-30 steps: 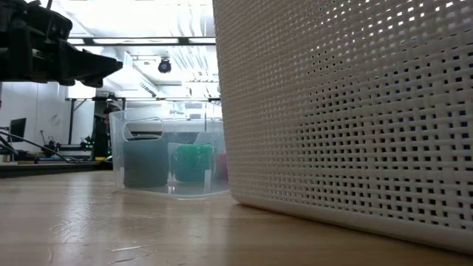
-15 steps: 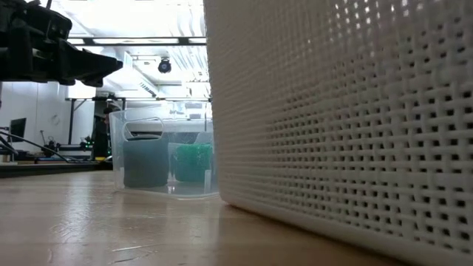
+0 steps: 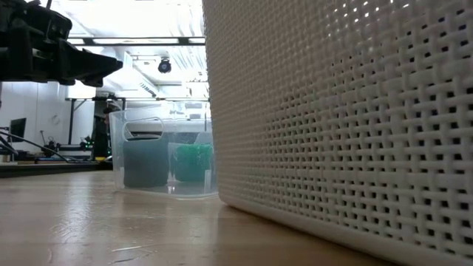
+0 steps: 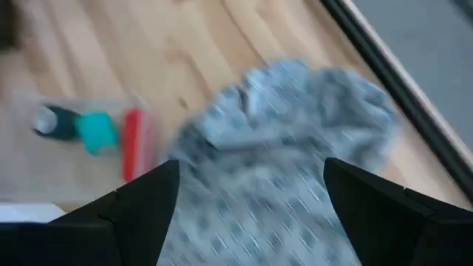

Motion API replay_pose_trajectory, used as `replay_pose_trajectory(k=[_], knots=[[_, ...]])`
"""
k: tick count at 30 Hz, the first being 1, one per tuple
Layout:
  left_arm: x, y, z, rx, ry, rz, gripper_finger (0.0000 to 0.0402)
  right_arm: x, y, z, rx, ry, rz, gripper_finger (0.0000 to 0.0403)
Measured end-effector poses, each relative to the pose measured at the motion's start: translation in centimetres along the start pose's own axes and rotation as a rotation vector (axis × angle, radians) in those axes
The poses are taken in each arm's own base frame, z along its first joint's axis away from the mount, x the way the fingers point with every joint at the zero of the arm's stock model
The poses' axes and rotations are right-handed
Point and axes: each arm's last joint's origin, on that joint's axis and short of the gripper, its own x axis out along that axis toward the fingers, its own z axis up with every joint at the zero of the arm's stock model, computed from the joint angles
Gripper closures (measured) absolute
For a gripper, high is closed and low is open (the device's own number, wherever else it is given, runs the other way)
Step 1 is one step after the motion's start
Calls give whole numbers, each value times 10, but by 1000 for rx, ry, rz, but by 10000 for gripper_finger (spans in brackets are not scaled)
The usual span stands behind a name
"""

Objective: Pick & Place Medicine items
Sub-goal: Put the gray patient gown into the white bin

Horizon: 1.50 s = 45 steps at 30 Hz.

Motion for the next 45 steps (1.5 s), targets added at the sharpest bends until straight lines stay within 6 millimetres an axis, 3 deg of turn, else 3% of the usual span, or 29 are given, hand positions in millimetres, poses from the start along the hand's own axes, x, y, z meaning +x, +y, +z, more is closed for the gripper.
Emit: replay_pose_trajectory(k=[4,7,13,21,24,28,30,35,41,45], knots=[[0,0,0,0,0,0,284,-12,4,-26,-35,86,-152,74],[0,0,0,0,0,0,284,-14,8,-45,11,105,-164,74],[0,0,0,0,0,0,284,7,11,-73,-25,-11,-121,74],[0,0,0,0,0,2,284,36,17,-79,93,-303,128,74],[0,0,0,0,0,3,284,39,24,-82,80,-299,197,74],[0,0,0,-1,1,3,284,41,21,-92,42,-225,148,74],[0,0,0,-1,1,3,284,30,16,-95,48,-207,127,74],[0,0,0,-3,1,3,284,-21,10,-92,35,-295,49,74],[0,0,0,-3,1,4,284,-83,-1,-76,-25,-457,-115,74],[0,0,0,-3,1,3,284,-94,-11,-61,-32,-510,-304,74]])
